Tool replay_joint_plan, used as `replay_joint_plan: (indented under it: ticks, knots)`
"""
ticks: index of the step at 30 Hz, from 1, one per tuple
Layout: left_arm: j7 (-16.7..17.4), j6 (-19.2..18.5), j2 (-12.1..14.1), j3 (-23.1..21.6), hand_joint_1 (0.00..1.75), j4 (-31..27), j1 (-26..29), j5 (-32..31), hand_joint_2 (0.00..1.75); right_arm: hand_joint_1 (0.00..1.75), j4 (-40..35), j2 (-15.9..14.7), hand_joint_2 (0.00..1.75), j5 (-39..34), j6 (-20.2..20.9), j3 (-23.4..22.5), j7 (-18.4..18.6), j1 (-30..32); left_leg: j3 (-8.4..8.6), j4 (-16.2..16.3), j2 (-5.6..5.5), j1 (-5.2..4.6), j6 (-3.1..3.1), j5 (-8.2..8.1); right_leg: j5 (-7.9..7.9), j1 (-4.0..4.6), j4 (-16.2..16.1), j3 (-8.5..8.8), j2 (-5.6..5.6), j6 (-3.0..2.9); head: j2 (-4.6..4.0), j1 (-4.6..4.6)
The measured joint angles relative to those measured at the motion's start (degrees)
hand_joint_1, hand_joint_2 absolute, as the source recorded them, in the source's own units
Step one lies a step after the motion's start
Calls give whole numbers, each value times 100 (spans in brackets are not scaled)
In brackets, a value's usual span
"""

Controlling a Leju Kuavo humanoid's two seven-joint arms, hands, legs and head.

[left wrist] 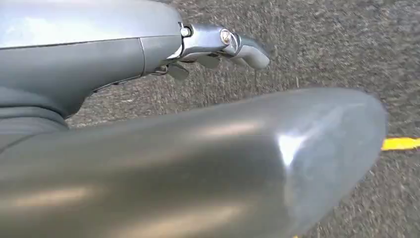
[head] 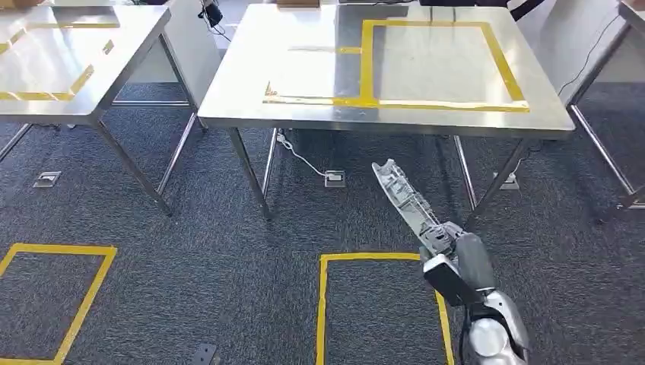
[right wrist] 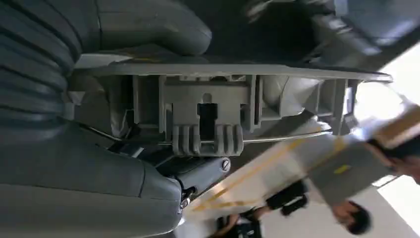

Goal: Take the parts from the cabinet and place them on the table.

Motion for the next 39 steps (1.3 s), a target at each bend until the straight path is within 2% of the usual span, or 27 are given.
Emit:
replay_joint_plan:
  ticks: [2, 3, 4, 6, 9, 11, 13, 15, 18, 22, 25, 28, 34, 39]
  knots:
    - [0, -7, -2, 0, 0, 2, 11, -46, 0, 175, 815, -475, 175, 638, -382, -184, 312, -473, -31, 4, -21, -1, -18, 11, 9, -1, 2, -13, -18, 15, 0, 7]
    - [2, -4, 0, 0, 0, 2, 18, -121, 0, 175, 1368, -807, 175, 1064, -594, -251, 540, -846, -51, 10, -18, -3, -24, 22, 24, -2, 4, -29, -13, 36, 0, 2]
    - [3, 17, 11, 0, 0, 4, 13, -201, 0, 175, 2009, -1173, 175, 1514, -740, -275, 786, -1299, -72, 15, -17, -25, 1, 39, 43, -29, 7, -52, -12, 57, 0, 4]
    - [-13, 92, 31, -11, 0, 4, -11, -308, 0, 175, 3134, -1953, 175, 2350, -758, -247, 1201, -2335, -123, 17, -18, -64, 43, 78, 69, -72, 11, -106, -13, 97, 0, -4]
    - [-11, 153, 72, -13, 0, 7, 11, -323, 0, 175, 4222, -2721, 175, 3300, -278, -43, 1768, -3893, -172, 28, -36, -71, 49, 97, 88, -84, 11, -142, -20, 125, 0, 0]
    - [-9, 179, 85, -20, 0, 9, -2, -328, 0, 175, 4744, -3018, 175, 3743, -38, 263, 2015, -4772, -173, 36, -26, -77, 53, 100, 99, -91, 11, -149, -11, 137, 0, -4]
    - [-9, 192, 92, -53, 0, 9, -12, -339, 0, 175, 5065, -3232, 175, 3849, 253, 672, 2229, -5484, -176, 41, -23, -77, 56, 98, 99, -89, 11, -146, -7, 137, 0, 2]
    - [-6, 203, 94, -68, 0, 9, -20, -339, 0, 175, 5305, -3343, 175, 3864, 438, 1153, 2257, -6056, -171, 41, -6, -77, 60, 94, 102, -90, 11, -148, 11, 142, 0, -4]
    - [-2, 230, 92, -98, 0, 9, -35, -339, 0, 175, 5475, -3398, 175, 3862, 445, 1541, 2144, -6550, -168, 44, -1, -77, 61, 94, 104, -89, 9, -148, 14, 144, 0, -4]
    - [18, 243, 76, -107, 0, 11, -36, -339, 0, 175, 5550, -3411, 175, 3648, -105, 1812, 1695, -6734, -168, 46, 0, -75, 68, 99, 112, -86, 9, -144, 14, 148, 0, -2]
    - [66, 243, 46, -118, 0, 13, -43, -350, 0, 175, 5580, -3363, 175, 3447, -461, 1876, 1387, -6648, -169, 47, -6, -72, 74, 104, 113, -82, 9, -137, 8, 151, 0, -4]
    - [103, 243, 24, -164, 0, 15, -44, -394, 0, 175, 5615, -3264, 175, 3283, -644, 1876, 1179, -6382, -172, 53, -14, -69, 75, 105, 113, -78, 8, -134, -2, 151, 0, -2]
    - [155, 238, 15, -210, 0, 13, -100, -413, 0, 175, 5751, -2958, 175, 3137, -932, 1878, 1098, -5780, -174, 54, -11, -69, 75, 105, 114, -78, 8, -134, -2, 152, 0, -2]
    - [151, 227, 20, -212, 0, 13, -130, -391, 0, 175, 5866, -2605, 175, 3150, -1000, 1891, 1042, -5486, -172, 54, -6, -69, 74, 105, 116, -78, 9, -137, 6, 150, 0, -4]
